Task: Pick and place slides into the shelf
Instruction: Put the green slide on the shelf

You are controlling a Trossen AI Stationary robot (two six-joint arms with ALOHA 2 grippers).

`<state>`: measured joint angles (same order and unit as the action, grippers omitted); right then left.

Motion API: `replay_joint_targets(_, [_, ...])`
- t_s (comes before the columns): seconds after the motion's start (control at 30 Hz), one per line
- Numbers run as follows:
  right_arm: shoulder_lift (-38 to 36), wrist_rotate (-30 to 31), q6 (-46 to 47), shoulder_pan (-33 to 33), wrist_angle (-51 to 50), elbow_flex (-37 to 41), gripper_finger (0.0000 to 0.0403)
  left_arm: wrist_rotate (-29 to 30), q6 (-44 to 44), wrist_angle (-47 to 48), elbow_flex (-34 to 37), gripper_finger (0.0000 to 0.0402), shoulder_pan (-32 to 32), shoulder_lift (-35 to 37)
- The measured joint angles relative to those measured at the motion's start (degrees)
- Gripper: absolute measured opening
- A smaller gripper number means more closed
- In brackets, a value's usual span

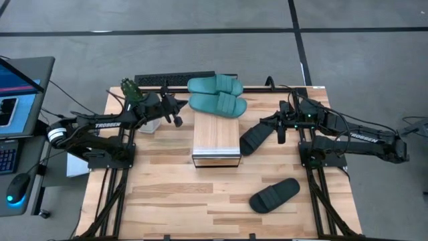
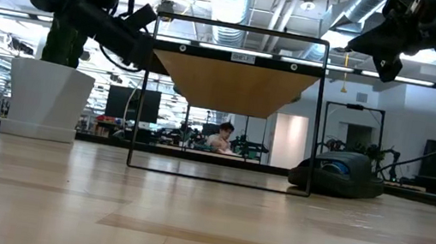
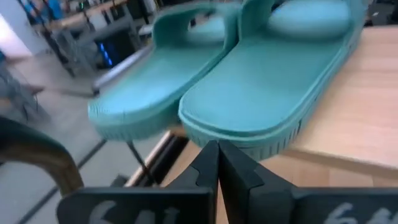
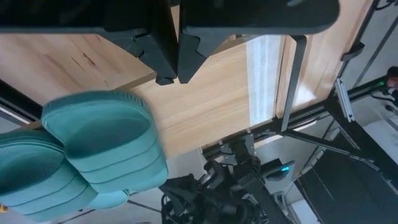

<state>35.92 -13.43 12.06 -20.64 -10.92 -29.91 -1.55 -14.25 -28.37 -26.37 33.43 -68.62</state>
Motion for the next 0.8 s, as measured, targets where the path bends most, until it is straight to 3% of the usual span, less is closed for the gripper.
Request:
replay_joint_targets(0.4, [6.2,-4.5,1.1,0.0,1.3,0.0,0.0,1.2,7.4,8.7,0.0,0.0,-3.1,5.1])
replay_joint_targets(0.8, [21.6,-10.4,-2.6,0.0,12.8,0.0,0.0,12.1,10.3,12.3,0.0,0.0,-10.7,16.5])
